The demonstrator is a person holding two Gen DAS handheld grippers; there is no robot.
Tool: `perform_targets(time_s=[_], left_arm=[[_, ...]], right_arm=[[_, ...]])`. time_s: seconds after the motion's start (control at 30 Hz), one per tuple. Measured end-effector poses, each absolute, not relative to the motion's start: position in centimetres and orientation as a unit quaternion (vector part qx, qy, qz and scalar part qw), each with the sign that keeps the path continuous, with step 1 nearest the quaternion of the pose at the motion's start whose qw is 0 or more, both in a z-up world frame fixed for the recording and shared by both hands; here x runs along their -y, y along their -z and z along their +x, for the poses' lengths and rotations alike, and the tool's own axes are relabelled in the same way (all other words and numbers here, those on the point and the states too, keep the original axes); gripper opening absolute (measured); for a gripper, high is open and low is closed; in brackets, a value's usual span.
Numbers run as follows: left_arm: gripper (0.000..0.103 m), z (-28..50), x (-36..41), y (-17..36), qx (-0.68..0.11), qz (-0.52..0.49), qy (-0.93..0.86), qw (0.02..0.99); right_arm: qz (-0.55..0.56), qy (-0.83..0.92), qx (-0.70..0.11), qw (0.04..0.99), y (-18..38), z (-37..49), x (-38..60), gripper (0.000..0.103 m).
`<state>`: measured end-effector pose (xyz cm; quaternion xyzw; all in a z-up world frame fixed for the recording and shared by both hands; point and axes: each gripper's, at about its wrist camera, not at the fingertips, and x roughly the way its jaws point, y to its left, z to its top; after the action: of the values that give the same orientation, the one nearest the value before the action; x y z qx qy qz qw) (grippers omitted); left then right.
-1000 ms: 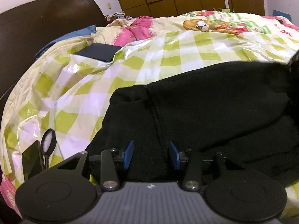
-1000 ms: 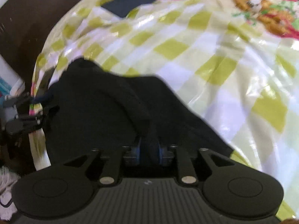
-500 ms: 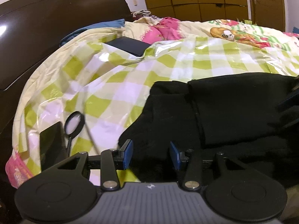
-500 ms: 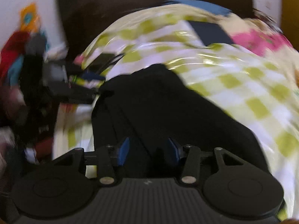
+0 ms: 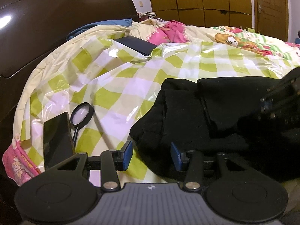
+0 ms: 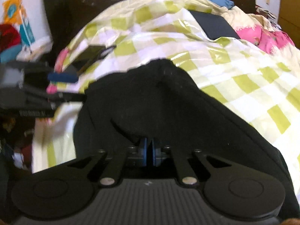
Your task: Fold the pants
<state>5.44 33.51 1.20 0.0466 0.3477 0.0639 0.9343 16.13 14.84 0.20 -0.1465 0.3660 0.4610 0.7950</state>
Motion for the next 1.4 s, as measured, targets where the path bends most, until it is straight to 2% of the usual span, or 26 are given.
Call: perform_targets(time_s=[0.17, 0.23, 0.3, 0.4, 0.47, 0.53, 0.6, 0.7, 0.77, 0.8, 0.9, 1.0, 1.17, 1.27, 1.4], left_arm=[[0.059, 5.1, -34.6, -1.2, -0.346, 0.032, -0.068, 0.935], [0.059, 4.9, -35.1, -1.3, -0.346, 0.026, -0.07, 0.935], [0.059, 4.6, -35.4, -1.4, -0.342, 0.021, -0.07, 0.937], [0.059, 4.5, -35.3, -1.6, -0.338, 0.013, -0.062, 0.939], [0.059, 4.5, -34.8, -2.1, -0.332, 0.007, -0.042, 0.942], [0.06, 4.7, -33.8, -3.0, -0.319, 0.004, -0.007, 0.948], [0.066, 5.7, -32.5, -3.4, -0.312, 0.001, 0.022, 0.95], [0.066, 7.8, -30.8, -3.0, -0.316, 0.009, 0.046, 0.947], [0.066, 8.9, -30.2, -2.5, -0.329, 0.007, 0.058, 0.942], [0.066, 9.2, -30.0, -2.4, -0.335, 0.008, 0.063, 0.94], [0.066, 9.0, -29.4, -2.4, -0.343, 0.014, 0.076, 0.936], [0.066, 8.6, -29.0, -2.2, -0.352, 0.014, 0.09, 0.932], [0.067, 8.7, -28.6, -2.0, -0.356, 0.012, 0.104, 0.929], [0.067, 9.7, -27.8, -2.1, -0.337, 0.067, 0.074, 0.936], [0.064, 11.2, -28.3, -3.2, -0.308, 0.086, 0.055, 0.946]], right_arm=[[-0.047, -0.487, -0.368, 0.791, -2.4, 17.0, -15.7, 0.001], [-0.07, -0.495, -0.346, 0.794, -3.0, 16.4, -16.6, 0.002], [-0.131, -0.505, -0.314, 0.793, -3.0, 15.1, -17.1, 0.008], [-0.206, -0.503, -0.3, 0.784, -2.1, 13.4, -17.6, 0.009], [-0.232, -0.496, -0.304, 0.78, -1.2, 12.8, -17.3, 0.015], [-0.268, -0.482, -0.3, 0.779, -0.3, 12.2, -16.8, 0.032], [-0.309, -0.459, -0.283, 0.783, 0.7, 11.9, -16.7, 0.036], [-0.308, -0.456, -0.276, 0.788, 1.6, 12.2, -16.5, 0.036], [-0.297, -0.448, -0.28, 0.795, 1.7, 12.7, -16.4, 0.034], [-0.272, -0.447, -0.294, 0.799, 1.6, 13.4, -16.0, 0.03], [-0.214, -0.442, -0.326, 0.808, 1.3, 14.7, -14.8, 0.007], [-0.128, -0.445, -0.353, 0.813, 0.5, 15.8, -13.5, 0.004], [-0.001, -0.456, -0.378, 0.806, -1.1, 17.3, -11.0, 0.004], [0.02, -0.469, -0.377, 0.798, -2.2, 17.5, -10.9, 0.004], [0.006, -0.494, -0.351, 0.795, -3.8, 17.2, -12.7, 0.004]])
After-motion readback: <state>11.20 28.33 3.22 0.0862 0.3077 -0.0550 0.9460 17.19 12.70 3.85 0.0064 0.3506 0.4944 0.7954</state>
